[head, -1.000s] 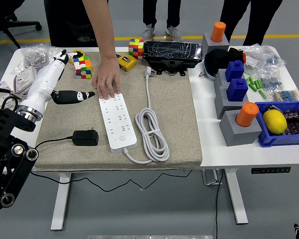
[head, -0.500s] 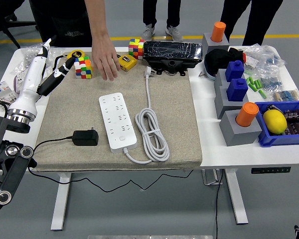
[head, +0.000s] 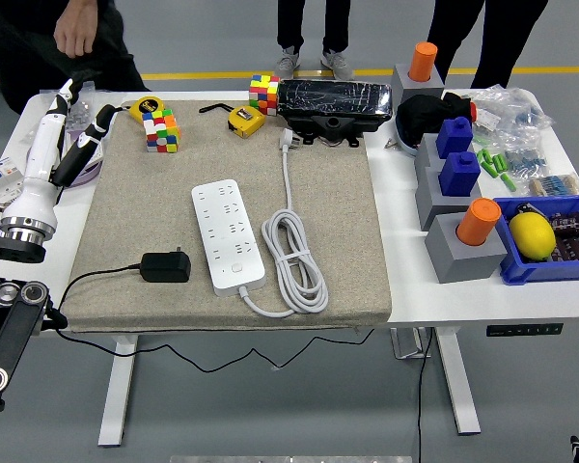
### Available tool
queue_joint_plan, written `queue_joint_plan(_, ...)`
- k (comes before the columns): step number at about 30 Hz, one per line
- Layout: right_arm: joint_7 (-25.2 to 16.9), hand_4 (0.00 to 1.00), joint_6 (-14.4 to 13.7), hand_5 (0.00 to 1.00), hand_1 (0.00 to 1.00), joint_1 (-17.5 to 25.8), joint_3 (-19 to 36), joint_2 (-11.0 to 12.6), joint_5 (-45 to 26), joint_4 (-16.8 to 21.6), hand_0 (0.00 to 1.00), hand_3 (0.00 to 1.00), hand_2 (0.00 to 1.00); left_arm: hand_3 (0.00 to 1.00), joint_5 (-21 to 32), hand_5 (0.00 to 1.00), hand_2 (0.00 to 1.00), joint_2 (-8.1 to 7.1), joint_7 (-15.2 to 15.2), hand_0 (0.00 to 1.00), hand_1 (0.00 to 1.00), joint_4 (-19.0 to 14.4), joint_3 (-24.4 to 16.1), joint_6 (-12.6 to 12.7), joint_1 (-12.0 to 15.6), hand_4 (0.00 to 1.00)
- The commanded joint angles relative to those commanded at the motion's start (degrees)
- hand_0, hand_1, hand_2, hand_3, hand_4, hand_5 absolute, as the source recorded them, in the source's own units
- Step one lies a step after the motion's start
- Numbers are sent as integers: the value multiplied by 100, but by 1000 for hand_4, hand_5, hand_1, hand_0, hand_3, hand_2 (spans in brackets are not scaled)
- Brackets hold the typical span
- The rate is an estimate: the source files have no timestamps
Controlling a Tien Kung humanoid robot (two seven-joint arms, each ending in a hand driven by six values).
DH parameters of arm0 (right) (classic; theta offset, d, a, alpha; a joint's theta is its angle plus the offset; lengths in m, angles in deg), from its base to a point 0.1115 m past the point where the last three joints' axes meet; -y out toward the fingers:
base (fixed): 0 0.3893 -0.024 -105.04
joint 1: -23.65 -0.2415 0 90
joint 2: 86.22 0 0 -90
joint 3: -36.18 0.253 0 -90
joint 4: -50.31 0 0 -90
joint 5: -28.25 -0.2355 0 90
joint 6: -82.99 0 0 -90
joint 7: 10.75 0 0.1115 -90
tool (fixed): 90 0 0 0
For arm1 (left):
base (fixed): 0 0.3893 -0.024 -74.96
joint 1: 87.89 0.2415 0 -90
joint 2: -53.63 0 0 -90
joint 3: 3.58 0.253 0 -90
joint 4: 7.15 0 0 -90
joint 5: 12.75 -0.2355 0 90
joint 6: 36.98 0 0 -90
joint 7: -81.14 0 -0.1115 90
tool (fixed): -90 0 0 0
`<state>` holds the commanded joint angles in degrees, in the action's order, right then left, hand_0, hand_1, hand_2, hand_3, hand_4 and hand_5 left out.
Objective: Pick up the plug,place it near the board,insert it into the board,press the button
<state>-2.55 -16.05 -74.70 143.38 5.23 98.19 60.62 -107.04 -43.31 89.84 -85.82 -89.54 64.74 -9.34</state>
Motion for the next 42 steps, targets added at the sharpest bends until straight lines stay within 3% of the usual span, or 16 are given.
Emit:
queue_joint_plan(1,-3,998,-1,998,766,0,-1,-1,-5,0,806,792,759,998,13,998,998,13,35,998,998,-5,-28,31,12,998)
queue_joint_plan(2,-7,998,-2,998,766,-1,-5,-2,-10,0,806,792,759,998,36,512,960,30,96,895,919,-19,-65,112,32,998)
queue_joint_plan(7,-10,998,-5,998,766,11,38,-8,25,0,806,792,759,998,-284,512,960,50,-100,895,919,-53,-187,186,64,998)
queue_joint_plan(8,-12,998,-6,998,765,12,43,-9,28,0,806,792,759,797,-347,2,689,55,-191,667,726,-56,-206,208,66,984)
queue_joint_plan(13,-24,998,-7,998,765,8,42,-13,14,0,806,792,759,797,44,2,689,103,-323,667,726,148,-333,465,58,984)
queue_joint_plan(14,-22,998,-6,998,765,7,41,-13,14,0,806,791,759,508,141,2,489,110,-313,533,497,183,-357,499,60,799)
queue_joint_plan(19,-6,998,-5,998,765,18,46,-9,23,0,806,791,759,508,585,2,489,119,-287,533,497,321,-465,377,55,799)
queue_joint_plan(20,-3,998,-6,998,765,23,50,-8,28,0,806,790,759,522,689,2,492,117,-289,528,484,341,-482,346,58,736)
queue_joint_plan(24,1,998,-10,998,765,37,54,-9,43,0,806,790,759,522,970,2,492,113,-249,528,484,389,-501,346,74,736)
queue_joint_plan(40,-17,998,-19,998,766,66,90,-23,74,0,806,790,759,537,1101,2,524,109,-104,508,519,368,-530,465,87,761)
queue_joint_plan(42,-16,998,-17,998,766,69,98,-23,77,0,806,790,759,537,1067,2,524,103,-191,508,519,354,-549,385,85,761)
